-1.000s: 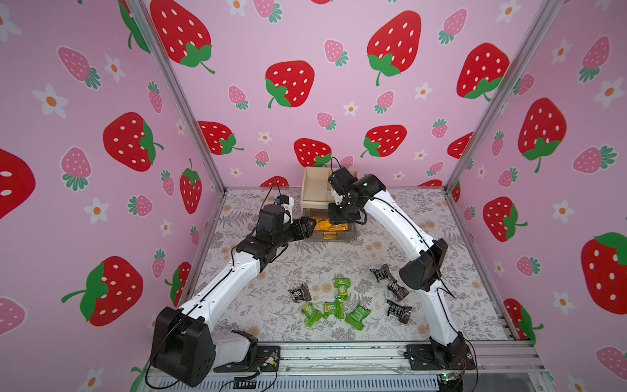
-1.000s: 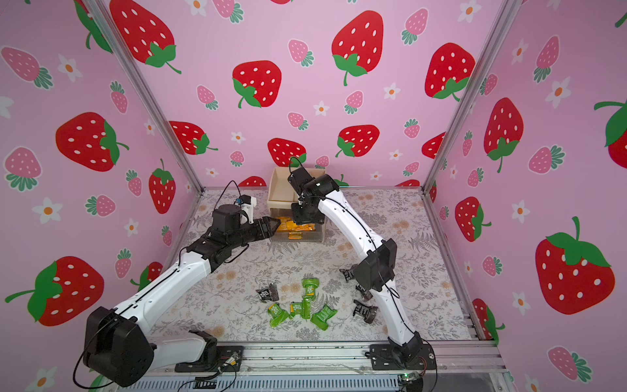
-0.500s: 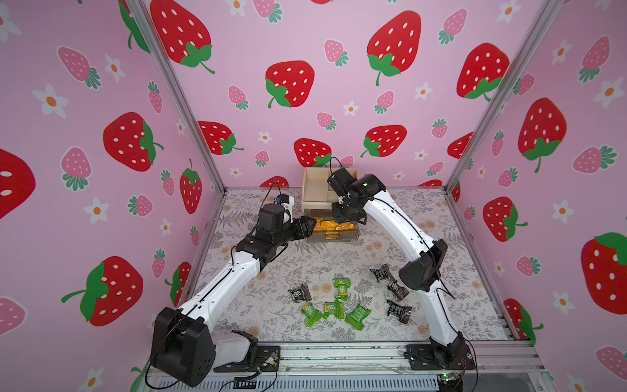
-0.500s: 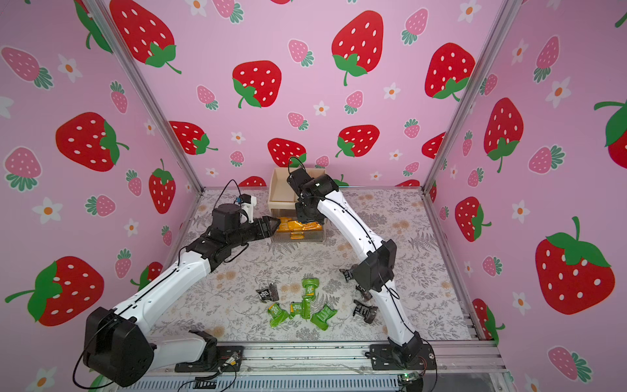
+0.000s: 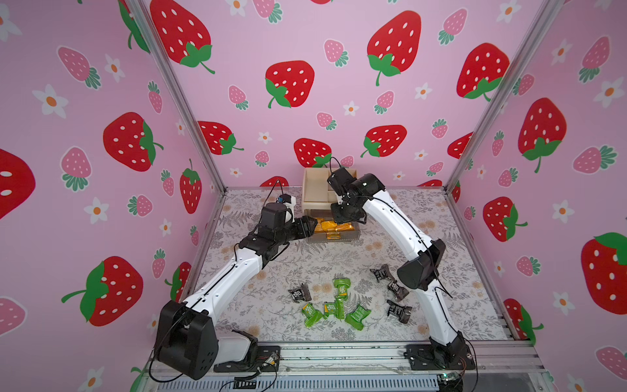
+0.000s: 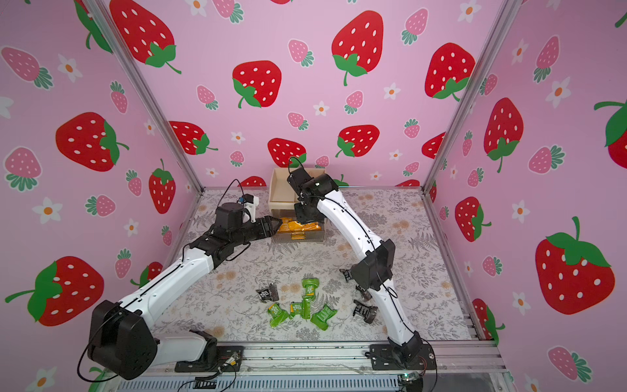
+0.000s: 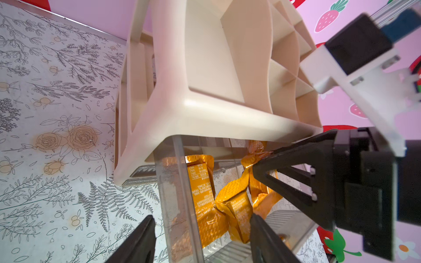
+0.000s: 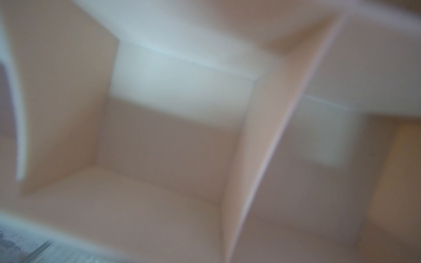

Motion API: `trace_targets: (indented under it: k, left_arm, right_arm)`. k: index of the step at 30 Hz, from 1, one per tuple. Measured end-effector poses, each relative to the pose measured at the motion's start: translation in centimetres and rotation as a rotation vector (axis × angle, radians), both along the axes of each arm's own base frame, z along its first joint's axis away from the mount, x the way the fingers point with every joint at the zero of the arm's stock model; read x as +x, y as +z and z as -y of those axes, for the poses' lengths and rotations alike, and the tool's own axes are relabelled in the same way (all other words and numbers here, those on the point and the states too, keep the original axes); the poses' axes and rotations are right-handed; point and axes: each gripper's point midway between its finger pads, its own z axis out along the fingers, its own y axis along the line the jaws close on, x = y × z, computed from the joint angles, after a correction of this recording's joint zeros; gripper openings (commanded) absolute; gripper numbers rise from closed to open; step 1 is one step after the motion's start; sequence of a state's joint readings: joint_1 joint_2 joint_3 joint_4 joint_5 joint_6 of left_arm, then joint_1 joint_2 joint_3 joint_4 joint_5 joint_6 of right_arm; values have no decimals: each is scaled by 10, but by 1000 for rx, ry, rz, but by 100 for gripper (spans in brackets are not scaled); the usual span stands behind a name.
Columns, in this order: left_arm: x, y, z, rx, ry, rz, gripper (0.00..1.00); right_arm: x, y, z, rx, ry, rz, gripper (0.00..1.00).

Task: Place the cookies into the drawer by color
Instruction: Place the cookie in the drawer.

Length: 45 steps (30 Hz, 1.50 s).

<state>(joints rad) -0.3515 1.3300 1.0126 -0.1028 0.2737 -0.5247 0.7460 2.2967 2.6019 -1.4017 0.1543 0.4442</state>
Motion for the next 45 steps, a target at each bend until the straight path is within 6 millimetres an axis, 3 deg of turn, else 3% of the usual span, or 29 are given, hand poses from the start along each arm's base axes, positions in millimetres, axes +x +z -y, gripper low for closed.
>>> trace_targets:
  k: [7, 22, 35, 38, 45]
  left_arm:
    - [0, 0, 0, 0, 0, -1, 69]
    - [0, 0, 0, 1, 0, -2, 69]
    - [-1, -1, 0, 3, 0, -5, 69]
    - [-1, -1, -1, 4, 1, -8, 69]
    - [0, 7, -1, -1, 4, -2, 69]
  right_arm:
    - [-7, -4, -10, 46, 33, -44, 38]
    - [-9, -1, 2, 0, 18, -37, 38]
    - [-18, -5, 11, -40, 36, -74, 51]
    - [-18, -5, 11, -40, 38, -72, 59]
    - [-19, 8, 12, -19, 40, -46, 59]
